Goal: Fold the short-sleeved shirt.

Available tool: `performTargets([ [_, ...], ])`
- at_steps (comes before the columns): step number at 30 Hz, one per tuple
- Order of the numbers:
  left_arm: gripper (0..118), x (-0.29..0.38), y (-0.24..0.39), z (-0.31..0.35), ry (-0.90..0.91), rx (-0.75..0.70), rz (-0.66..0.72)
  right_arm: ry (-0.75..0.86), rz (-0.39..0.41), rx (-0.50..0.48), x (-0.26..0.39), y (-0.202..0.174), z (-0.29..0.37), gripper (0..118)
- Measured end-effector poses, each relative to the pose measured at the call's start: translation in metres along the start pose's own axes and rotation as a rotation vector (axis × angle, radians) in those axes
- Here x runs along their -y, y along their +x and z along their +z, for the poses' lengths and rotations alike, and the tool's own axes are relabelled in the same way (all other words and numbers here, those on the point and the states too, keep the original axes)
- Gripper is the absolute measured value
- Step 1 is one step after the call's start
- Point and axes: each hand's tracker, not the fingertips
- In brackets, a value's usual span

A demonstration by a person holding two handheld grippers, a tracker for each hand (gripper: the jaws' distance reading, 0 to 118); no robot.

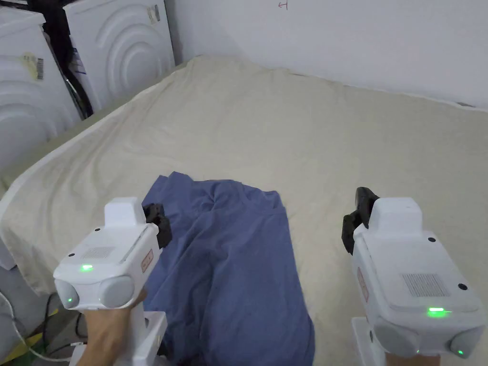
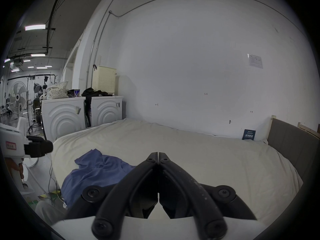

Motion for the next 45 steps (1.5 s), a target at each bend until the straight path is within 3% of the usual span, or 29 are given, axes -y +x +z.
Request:
performTargets([
  [2, 19, 0.002, 0.004, -0.022, -0.084, 0.036, 0.028, -0.007, 0.003, 0.029, 0.002, 0.009, 0.001, 1],
  [6, 107, 0.01, 0.017, -0.07, -0.245, 0.08, 0.027, -0.027, -0.005, 0.091, 0.008, 0.03, 0.001, 1],
  [7, 115, 0.013, 0.021, -0.081, -0.267, 0.085, 0.027, -0.035, -0.008, 0.109, 0.011, 0.035, 0.001, 1],
  [8, 116, 0.016, 0.026, -0.091, -0.292, 0.09, 0.019, -0.044, -0.011, 0.128, 0.013, 0.04, 0.001, 1],
  [15, 111, 0.052, 0.042, -0.166, -0.508, 0.043, 0.046, -0.099, -0.023, 0.221, 0.03, 0.075, 0.004, 1],
  [18, 84, 0.073, 0.048, -0.182, -0.581, -0.003, -0.004, -0.124, -0.026, 0.25, 0.036, 0.089, 0.006, 1],
  [20, 80, 0.082, 0.054, -0.182, -0.584, -0.013, -0.029, -0.137, -0.033, 0.265, 0.04, 0.096, 0.009, 1],
  [21, 62, 0.082, 0.056, -0.174, -0.512, -0.008, -0.069, -0.141, -0.036, 0.272, 0.041, 0.1, 0.01, 1],
  [22, 62, 0.081, 0.058, -0.172, -0.525, 0.029, -0.074, -0.143, -0.037, 0.278, 0.042, 0.102, 0.012, 1],
  [23, 54, 0.079, 0.061, -0.171, -0.533, 0.079, -0.066, -0.144, -0.039, 0.283, 0.043, 0.104, 0.013, 1],
  [26, 7, 0.077, 0.068, -0.167, -0.546, 0.059, -0.096, -0.145, -0.055, 0.29, 0.043, 0.109, 0.017, 1],
  [29, 6, 0.062, 0.066, -0.153, -0.498, 0.079, -0.049, -0.132, -0.063, 0.29, 0.04, 0.112, 0.025, 1],
  [34, 6, 0.007, 0.082, -0.108, -0.345, 0.233, -0.02, -0.101, -0.078, 0.295, 0.033, 0.121, 0.045, 1],
  [45, 6, -0.127, 0.238, -0.022, -0.076, 0.633, -0.182, -0.032, -0.082, 0.384, 0.024, 0.15, 0.099, 1],
])
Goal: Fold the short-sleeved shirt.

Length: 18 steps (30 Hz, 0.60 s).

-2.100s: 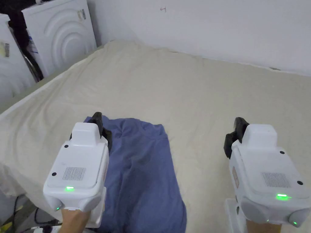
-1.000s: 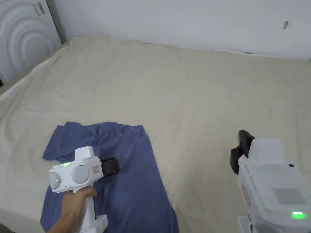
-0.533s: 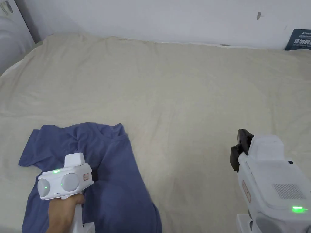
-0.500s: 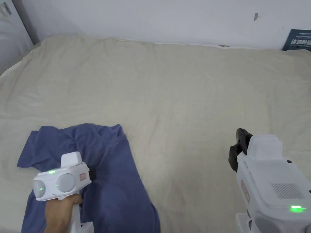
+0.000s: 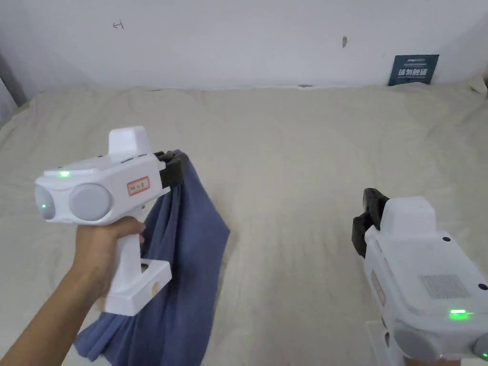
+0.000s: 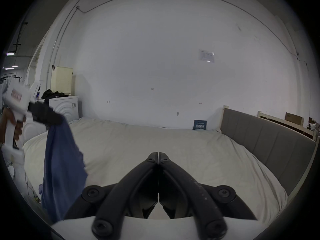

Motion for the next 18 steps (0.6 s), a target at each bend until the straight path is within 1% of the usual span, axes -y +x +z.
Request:
performTargets([
  [3, 6, -0.024, 0.04, -0.01, 0.039, 0.117, 0.018, 0.017, -0.014, 0.036, -0.001, 0.019, 0.012, 1],
  [5, 6, -0.033, 0.067, -0.019, 0.047, 0.154, -0.019, 0.022, -0.01, 0.065, -0.001, 0.03, 0.018, 1],
  [7, 6, -0.037, 0.091, -0.03, 0.041, 0.218, -0.012, 0.025, -0.003, 0.087, -0.001, 0.041, 0.022, 1],
  [10, 6, -0.032, 0.123, -0.047, 0.016, 0.262, -0.039, 0.024, -0.003, 0.117, 0.0, 0.056, 0.026, 1],
  [15, 6, 0.004, 0.16, -0.079, -0.098, 0.353, -0.085, 0.014, -0.015, 0.165, 0.006, 0.075, 0.03, 1],
  [18, 6, 0.044, 0.165, -0.106, -0.207, 0.34, -0.114, -0.005, -0.024, 0.178, 0.012, 0.083, 0.029, 1],
])
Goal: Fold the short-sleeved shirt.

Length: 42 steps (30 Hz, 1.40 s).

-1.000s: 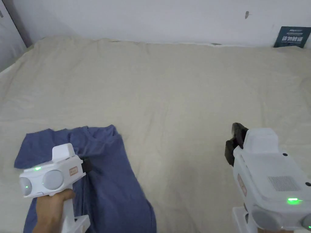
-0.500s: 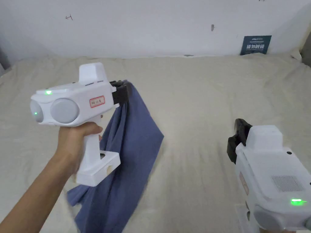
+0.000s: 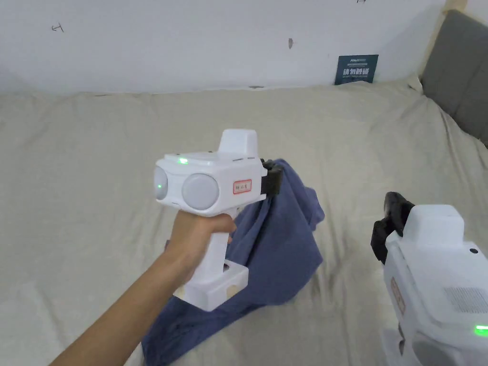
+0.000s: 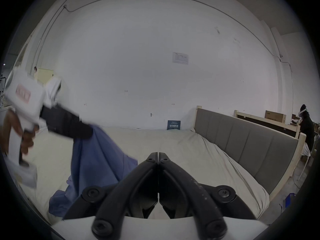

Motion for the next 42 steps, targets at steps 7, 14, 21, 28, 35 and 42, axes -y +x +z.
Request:
performTargets([
  [7, 6, 0.111, -0.015, -0.077, -0.35, -0.019, -0.056, -0.054, -0.011, 0.007, 0.015, 0.004, -0.011, 2],
  [14, 6, 0.189, -0.03, -0.125, -0.519, -0.16, -0.114, -0.084, -0.018, 0.004, 0.021, 0.002, -0.014, 1],
  [21, 71, 0.157, -0.031, -0.082, -0.335, -0.176, 0.071, -0.076, -0.018, 0.01, 0.018, 0.003, -0.008, 1],
  [28, 115, 0.1, -0.033, 0.007, 0.004, -0.217, 0.116, -0.035, -0.023, 0.004, 0.003, -0.005, 0.0, 2],
  [35, 114, 0.075, -0.047, 0.095, 0.359, -0.427, 0.026, 0.009, -0.029, -0.011, -0.011, -0.016, 0.006, 1],
  [42, 69, 0.084, -0.062, 0.137, 0.453, -0.578, -0.102, 0.044, -0.03, -0.016, -0.02, -0.026, 0.01, 2],
])
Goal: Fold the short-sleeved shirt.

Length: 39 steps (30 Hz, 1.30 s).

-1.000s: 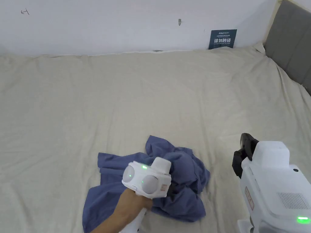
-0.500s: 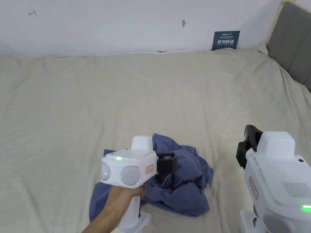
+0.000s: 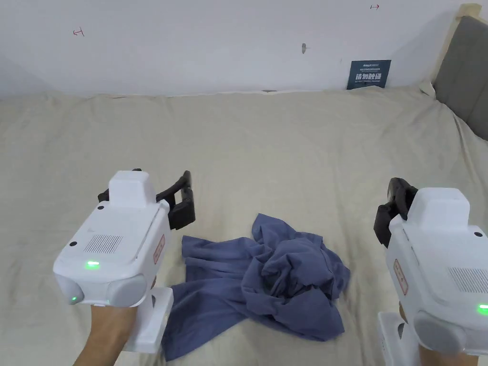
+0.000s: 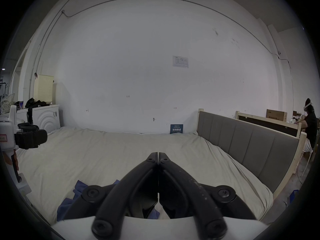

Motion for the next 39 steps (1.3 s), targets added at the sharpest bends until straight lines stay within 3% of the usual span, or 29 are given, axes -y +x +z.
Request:
performTargets([
  [1, 55, 0.001, -0.002, 0.002, 0.002, -0.013, -0.007, 0.003, 0.0, -0.001, 0.0, -0.001, 0.0, 2],
  [3, 1, 0.004, -0.007, 0.004, 0.002, -0.033, -0.002, 0.006, -0.003, -0.007, -0.001, -0.003, 0.001, 1],
  [13, 0, 0.012, -0.019, -0.002, -0.083, -0.038, 0.06, 0.003, 0.005, -0.017, -0.001, -0.008, 0.002, 2],
  [19, 0, 0.041, -0.026, -0.014, -0.384, 0.039, 0.178, -0.015, 0.012, -0.021, 0.005, -0.009, 0.0, 2],
  [27, 1, 0.133, -0.016, -0.007, -0.725, 0.07, 0.275, -0.048, 0.015, -0.03, 0.015, -0.011, -0.004, 2],
  [29, 12, 0.153, -0.014, -0.002, -0.787, 0.055, 0.304, -0.058, 0.012, -0.031, 0.018, -0.01, -0.005, 2],
  [33, 113, 0.176, -0.011, -0.001, -0.857, -0.004, 0.302, -0.079, 0.01, -0.032, 0.025, -0.008, -0.008, 2],
  [34, 117, 0.178, -0.01, -0.001, -0.856, -0.015, 0.302, -0.084, 0.008, -0.034, 0.026, -0.008, -0.009, 2],
  [39, 103, 0.192, 0.0, -0.012, -0.879, -0.041, 0.232, -0.101, -0.001, -0.032, 0.031, -0.004, -0.011, 2],
])
